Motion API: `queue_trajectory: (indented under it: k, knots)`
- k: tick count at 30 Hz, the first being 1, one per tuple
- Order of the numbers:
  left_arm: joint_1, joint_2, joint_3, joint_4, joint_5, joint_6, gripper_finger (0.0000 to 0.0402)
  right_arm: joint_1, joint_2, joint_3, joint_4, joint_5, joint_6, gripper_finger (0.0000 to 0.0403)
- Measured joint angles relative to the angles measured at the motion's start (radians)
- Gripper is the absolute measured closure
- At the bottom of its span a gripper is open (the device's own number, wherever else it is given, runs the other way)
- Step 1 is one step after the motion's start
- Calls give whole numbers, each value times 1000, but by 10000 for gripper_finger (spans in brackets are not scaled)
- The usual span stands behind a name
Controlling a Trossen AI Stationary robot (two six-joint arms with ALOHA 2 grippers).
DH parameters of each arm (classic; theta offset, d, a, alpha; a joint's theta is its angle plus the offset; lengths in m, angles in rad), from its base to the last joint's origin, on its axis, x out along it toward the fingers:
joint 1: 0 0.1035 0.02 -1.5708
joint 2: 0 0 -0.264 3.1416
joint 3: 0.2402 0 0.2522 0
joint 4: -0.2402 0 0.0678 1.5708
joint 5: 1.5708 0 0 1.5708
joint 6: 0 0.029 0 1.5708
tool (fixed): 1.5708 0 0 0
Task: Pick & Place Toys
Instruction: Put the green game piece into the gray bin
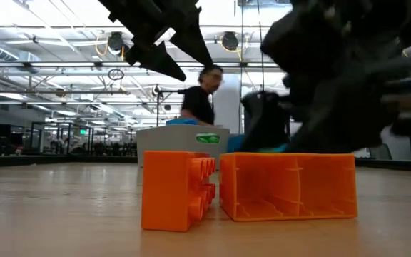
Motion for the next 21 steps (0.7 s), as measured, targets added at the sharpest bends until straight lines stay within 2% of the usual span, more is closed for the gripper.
queue_trajectory:
  k: [7,10,15,21]
  knots:
    - [0,1,0,-6,7,0,27,-32,25,7,-91,-17,2,163]
    - [1,1,0,-8,9,0,27,-37,14,6,-97,-19,23,179]
    - [-2,1,0,-13,10,-1,27,-38,-24,3,-143,-13,29,241]
    - [-2,1,0,3,41,-4,27,-43,-141,2,-285,8,31,343]
